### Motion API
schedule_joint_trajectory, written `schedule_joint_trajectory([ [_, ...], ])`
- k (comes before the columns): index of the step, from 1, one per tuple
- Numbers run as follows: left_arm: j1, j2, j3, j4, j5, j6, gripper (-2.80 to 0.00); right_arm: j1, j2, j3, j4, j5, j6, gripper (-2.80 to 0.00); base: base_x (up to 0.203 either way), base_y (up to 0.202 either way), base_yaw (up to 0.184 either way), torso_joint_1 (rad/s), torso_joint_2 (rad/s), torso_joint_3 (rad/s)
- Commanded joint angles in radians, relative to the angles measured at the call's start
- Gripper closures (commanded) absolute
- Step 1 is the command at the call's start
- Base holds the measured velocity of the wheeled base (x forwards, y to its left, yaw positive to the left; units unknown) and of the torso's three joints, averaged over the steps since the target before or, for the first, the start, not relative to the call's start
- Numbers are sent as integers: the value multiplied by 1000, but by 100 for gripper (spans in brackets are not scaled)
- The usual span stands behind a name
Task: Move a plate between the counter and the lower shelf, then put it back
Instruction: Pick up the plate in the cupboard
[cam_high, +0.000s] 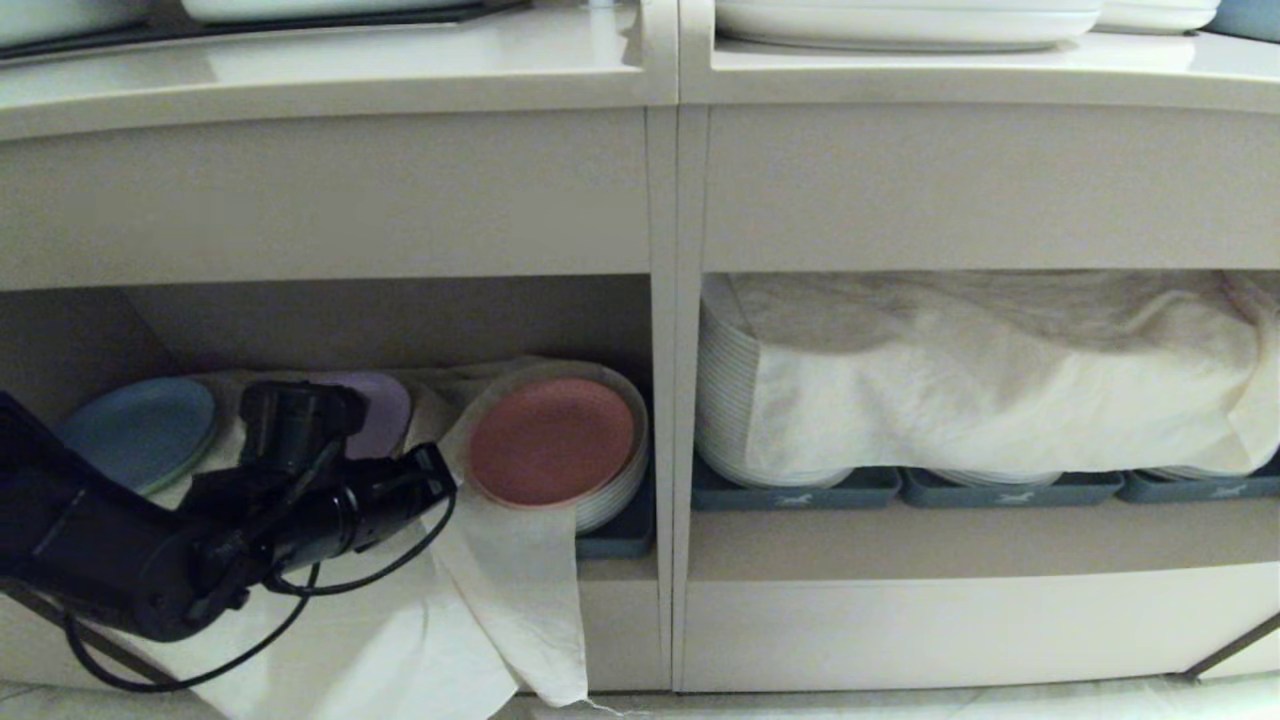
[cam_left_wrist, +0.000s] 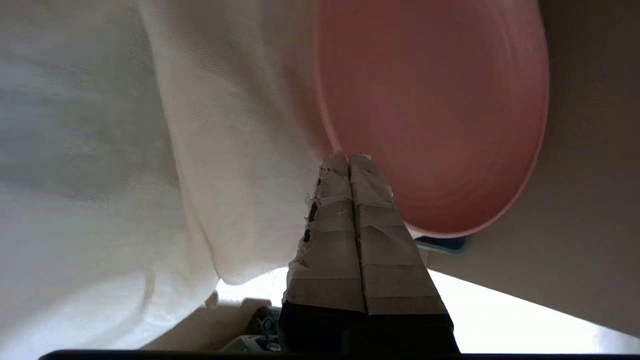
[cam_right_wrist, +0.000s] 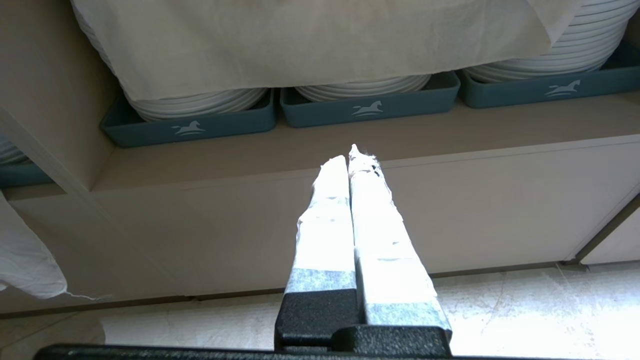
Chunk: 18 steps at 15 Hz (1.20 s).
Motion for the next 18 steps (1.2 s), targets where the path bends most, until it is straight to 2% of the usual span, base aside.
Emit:
schedule_joint_trajectory([
  [1, -1, 21, -4, -5, 0, -4, 0, 0, 0, 0, -1, 0, 0, 0, 0, 0, 0, 0, 0, 0],
  [4, -2, 28, -18, -5, 2, -5, 0, 0, 0, 0, -1, 0, 0, 0, 0, 0, 0, 0, 0, 0],
  [5, -1, 28, -24, -5, 2, -5, -280, 0, 0, 0, -1, 0, 0, 0, 0, 0, 0, 0, 0, 0],
  [12, -20, 41, -55, -3, 3, -53, -280, 0, 0, 0, -1, 0, 0, 0, 0, 0, 0, 0, 0, 0],
  [18, -39, 70, -88, -3, 3, -57, -280, 0, 0, 0, -1, 0, 0, 0, 0, 0, 0, 0, 0, 0],
])
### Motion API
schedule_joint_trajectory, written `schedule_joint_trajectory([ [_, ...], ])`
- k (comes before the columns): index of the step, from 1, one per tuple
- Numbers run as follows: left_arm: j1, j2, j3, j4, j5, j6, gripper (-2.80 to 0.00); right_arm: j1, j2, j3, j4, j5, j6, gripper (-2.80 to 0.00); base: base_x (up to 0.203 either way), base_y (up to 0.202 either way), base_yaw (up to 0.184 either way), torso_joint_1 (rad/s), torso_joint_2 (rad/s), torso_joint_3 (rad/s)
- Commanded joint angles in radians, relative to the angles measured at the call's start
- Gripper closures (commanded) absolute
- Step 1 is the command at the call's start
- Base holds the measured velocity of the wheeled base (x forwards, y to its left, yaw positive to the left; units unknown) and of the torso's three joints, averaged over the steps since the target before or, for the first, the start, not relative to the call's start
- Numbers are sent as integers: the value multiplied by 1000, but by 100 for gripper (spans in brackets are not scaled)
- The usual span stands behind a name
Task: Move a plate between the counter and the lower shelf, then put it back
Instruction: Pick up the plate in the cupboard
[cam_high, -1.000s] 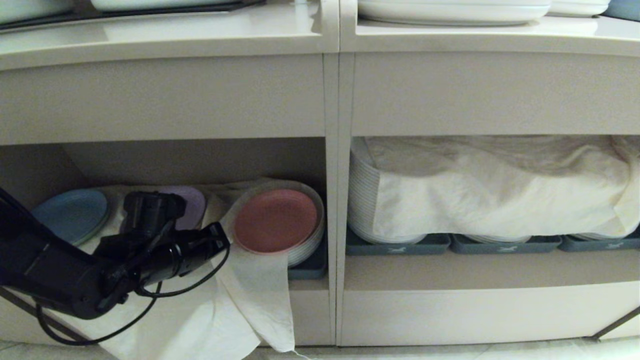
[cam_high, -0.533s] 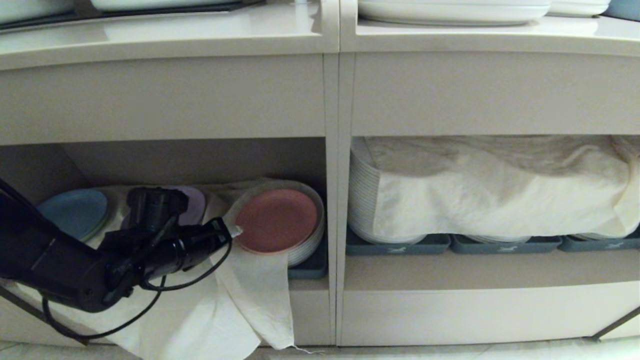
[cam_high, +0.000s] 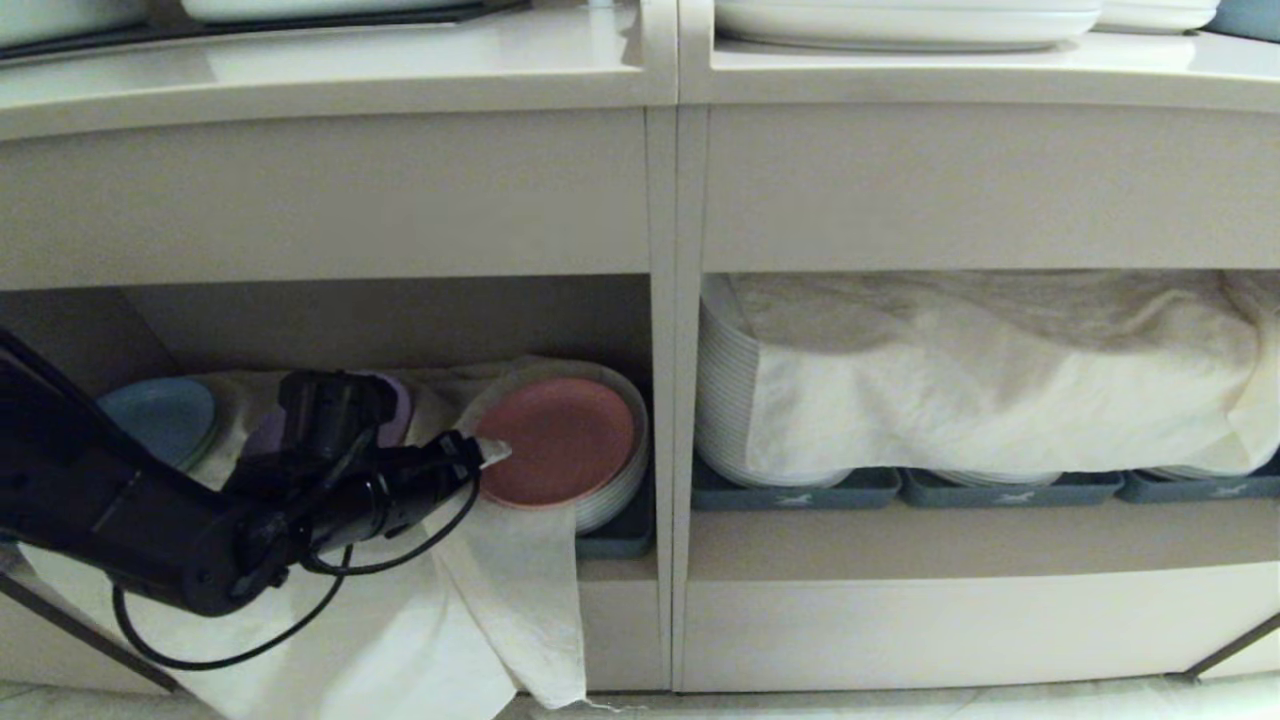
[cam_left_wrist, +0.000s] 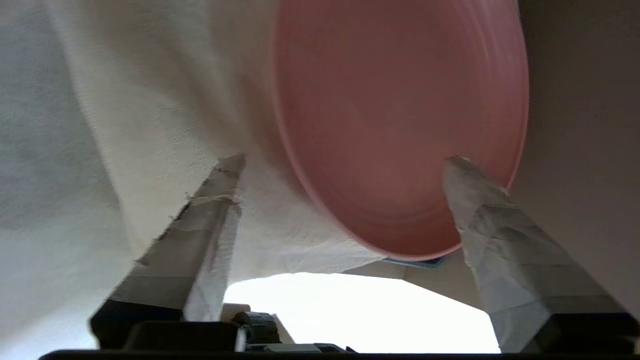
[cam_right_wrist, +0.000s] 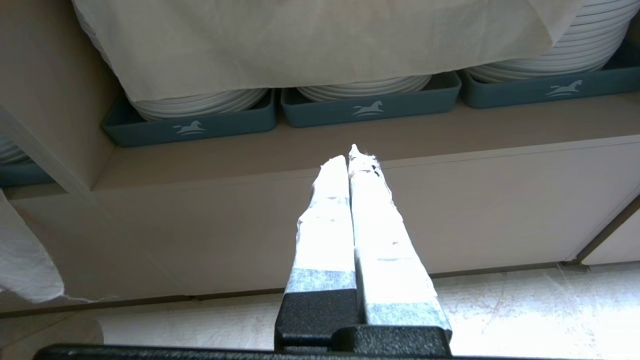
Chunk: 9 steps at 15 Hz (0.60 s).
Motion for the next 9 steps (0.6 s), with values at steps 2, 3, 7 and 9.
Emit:
schedule_joint_trajectory([
  [2, -1, 24, -27, -4, -1, -3, -280, 0, 0, 0, 0, -1, 1, 0, 0, 0, 0, 0, 0, 0],
  [3, -1, 30, -30, -5, -1, -3, -280, 0, 0, 0, 0, -1, 1, 0, 0, 0, 0, 0, 0, 0],
  [7, -2, 46, -47, -3, -1, -11, -280, 0, 0, 0, 0, -1, 1, 0, 0, 0, 0, 0, 0, 0],
  [9, -2, 51, -48, -3, -2, -12, -280, 0, 0, 0, 0, -1, 1, 0, 0, 0, 0, 0, 0, 0],
])
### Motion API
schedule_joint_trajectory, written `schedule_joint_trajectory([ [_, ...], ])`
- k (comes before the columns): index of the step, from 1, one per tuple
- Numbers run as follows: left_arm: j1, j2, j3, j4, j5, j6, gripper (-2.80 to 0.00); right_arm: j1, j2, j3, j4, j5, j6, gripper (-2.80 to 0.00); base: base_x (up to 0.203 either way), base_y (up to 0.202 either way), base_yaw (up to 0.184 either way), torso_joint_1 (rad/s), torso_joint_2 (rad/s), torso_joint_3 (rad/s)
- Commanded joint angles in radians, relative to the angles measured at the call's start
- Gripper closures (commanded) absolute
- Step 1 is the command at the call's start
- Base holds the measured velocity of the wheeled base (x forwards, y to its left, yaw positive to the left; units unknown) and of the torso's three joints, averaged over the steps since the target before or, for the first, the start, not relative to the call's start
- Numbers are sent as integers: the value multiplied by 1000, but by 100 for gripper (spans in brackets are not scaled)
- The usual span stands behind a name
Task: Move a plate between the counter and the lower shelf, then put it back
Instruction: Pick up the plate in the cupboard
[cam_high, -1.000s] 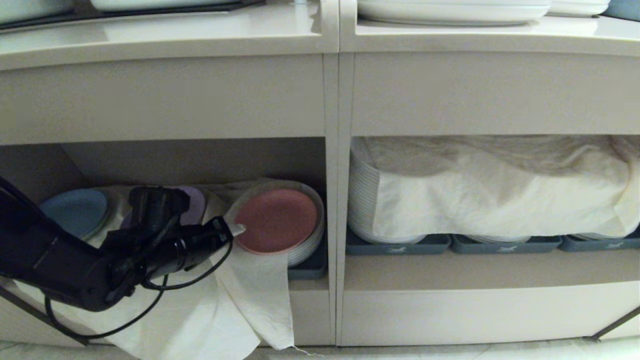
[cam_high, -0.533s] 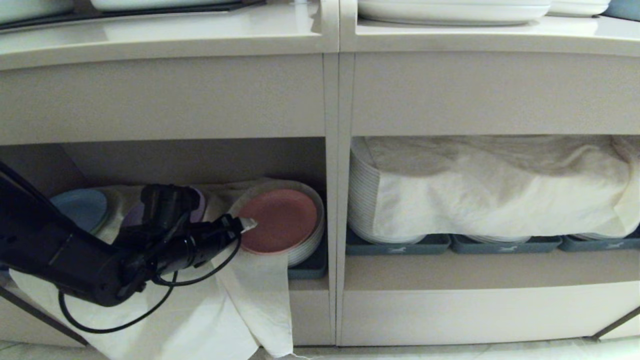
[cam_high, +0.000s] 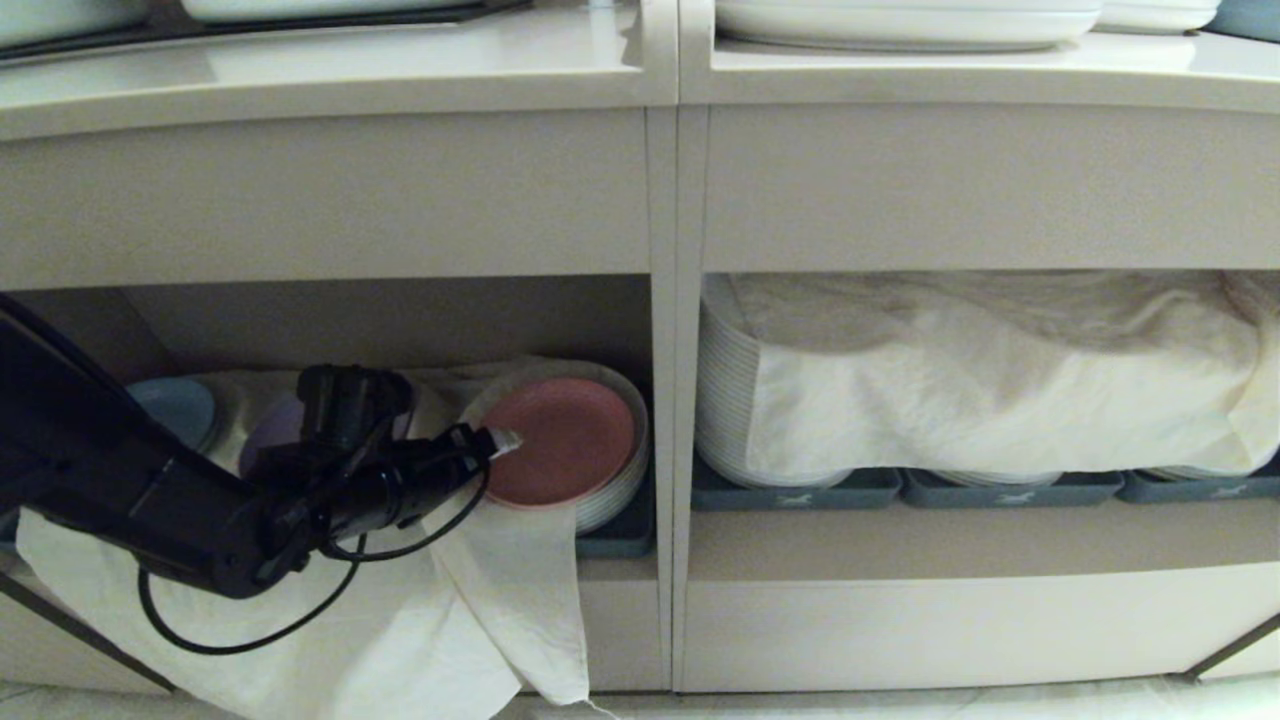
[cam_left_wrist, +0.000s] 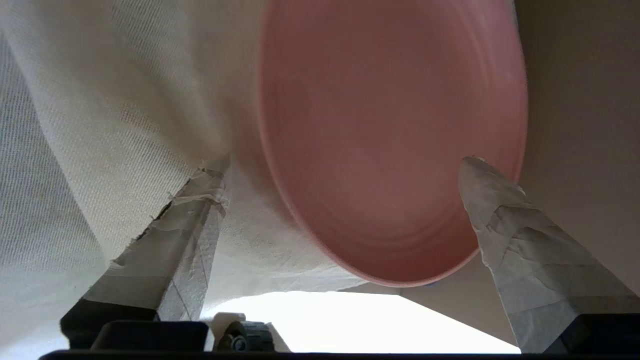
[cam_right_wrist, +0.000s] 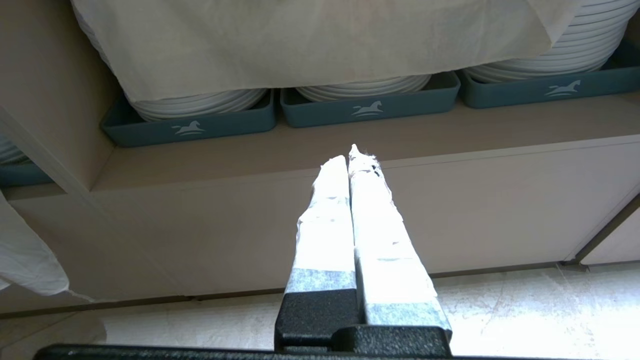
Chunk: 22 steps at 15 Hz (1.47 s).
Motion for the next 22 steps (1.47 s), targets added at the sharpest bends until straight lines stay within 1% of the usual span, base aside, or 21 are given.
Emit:
schedule_joint_trajectory([
  [1, -3, 12, -4, -4, -2, -5, -280, 0, 0, 0, -1, 0, 1, 0, 0, 0, 0, 0, 0, 0],
  [7, -28, 33, -47, -6, 2, -17, -280, 0, 0, 0, -1, 0, 1, 0, 0, 0, 0, 0, 0, 0],
  [17, -33, 47, -47, -6, 6, -14, -280, 0, 0, 0, -1, 0, 1, 0, 0, 0, 0, 0, 0, 0],
  [18, -33, 47, -46, -7, 9, -11, 0, 0, 0, 0, -1, 0, 1, 0, 0, 0, 0, 0, 0, 0],
  [22, -31, 37, -47, -7, 13, -11, 0, 0, 0, 0, -1, 0, 1, 0, 0, 0, 0, 0, 0, 0],
])
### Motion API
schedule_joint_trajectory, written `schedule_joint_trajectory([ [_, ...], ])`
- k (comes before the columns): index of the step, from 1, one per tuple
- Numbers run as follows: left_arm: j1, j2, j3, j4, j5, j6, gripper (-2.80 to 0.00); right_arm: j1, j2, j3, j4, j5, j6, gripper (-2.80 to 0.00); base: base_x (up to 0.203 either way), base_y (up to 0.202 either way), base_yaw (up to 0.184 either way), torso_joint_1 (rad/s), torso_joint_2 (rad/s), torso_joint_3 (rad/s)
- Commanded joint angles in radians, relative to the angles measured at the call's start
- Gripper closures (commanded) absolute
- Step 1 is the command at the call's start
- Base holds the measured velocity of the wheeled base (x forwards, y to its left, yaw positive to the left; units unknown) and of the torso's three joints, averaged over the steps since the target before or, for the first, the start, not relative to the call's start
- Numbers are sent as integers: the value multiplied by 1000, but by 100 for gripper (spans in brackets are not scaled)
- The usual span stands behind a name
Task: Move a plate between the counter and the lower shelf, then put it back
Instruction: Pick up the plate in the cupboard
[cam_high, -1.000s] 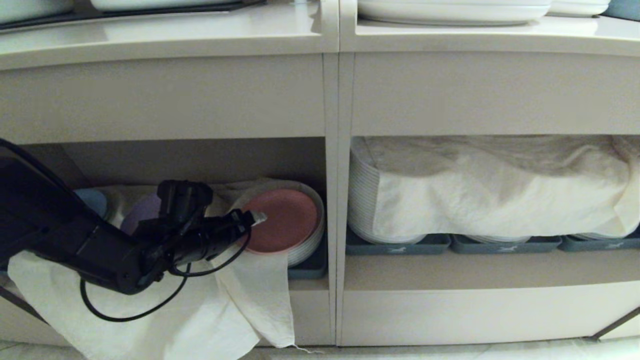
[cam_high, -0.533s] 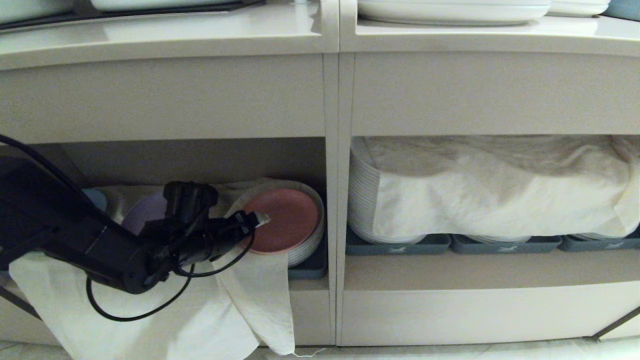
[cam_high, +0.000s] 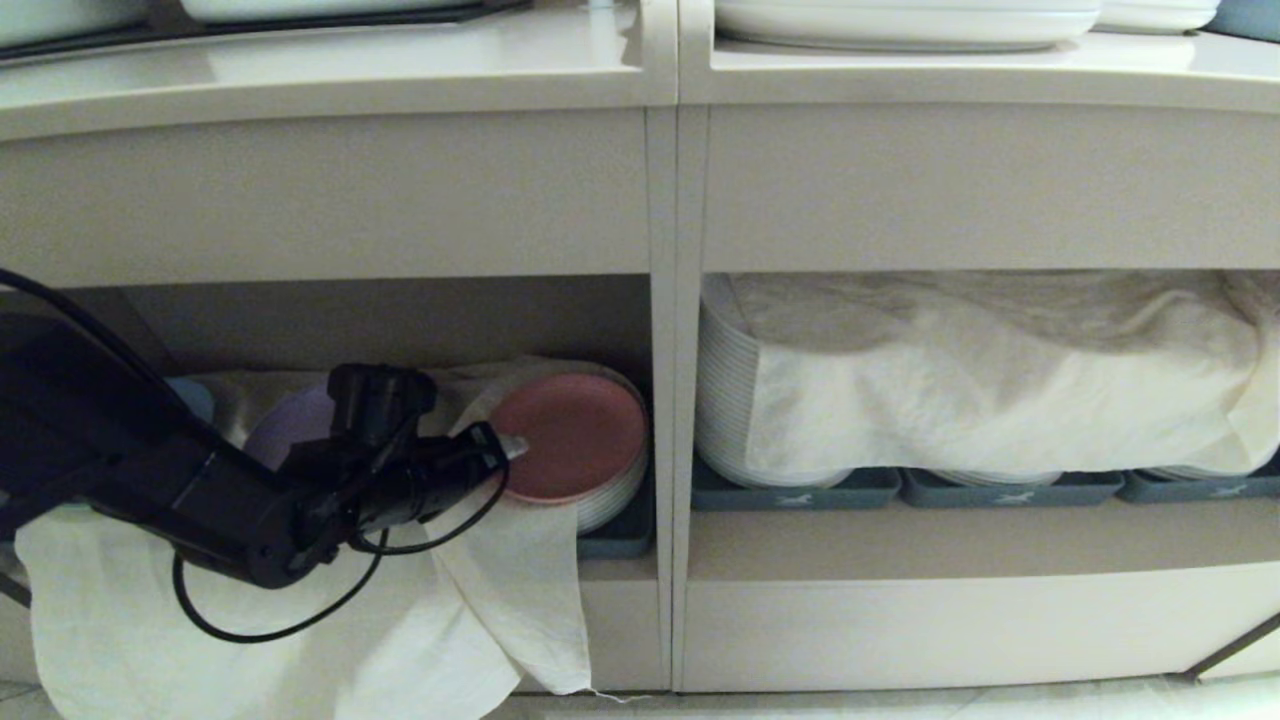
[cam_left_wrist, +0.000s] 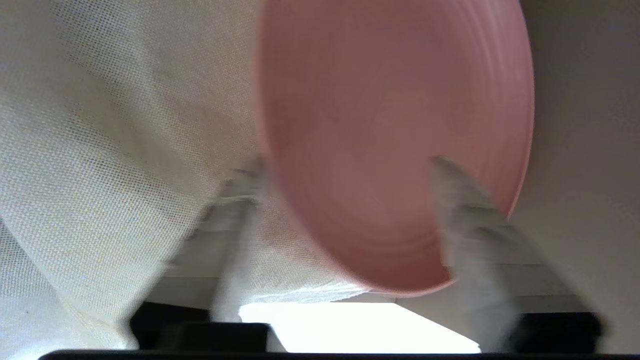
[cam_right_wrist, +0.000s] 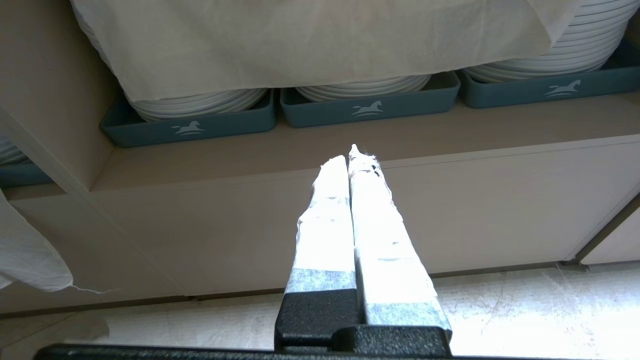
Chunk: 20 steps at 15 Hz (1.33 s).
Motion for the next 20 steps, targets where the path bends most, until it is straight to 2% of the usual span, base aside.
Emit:
schedule_joint_trajectory([
  [1, 1, -9, 0, -4, -1, -5, 0, 0, 0, 0, 0, -1, 0, 0, 0, 0, 0, 0, 0, 0],
  [17, 37, -38, 39, 7, -1, 0, 0, 0, 0, 0, 0, -1, 0, 0, 0, 0, 0, 0, 0, 0],
  [20, 48, -38, 37, 11, -5, 30, 0, 0, 0, 0, 0, -1, 0, 0, 0, 0, 0, 0, 0, 0],
])
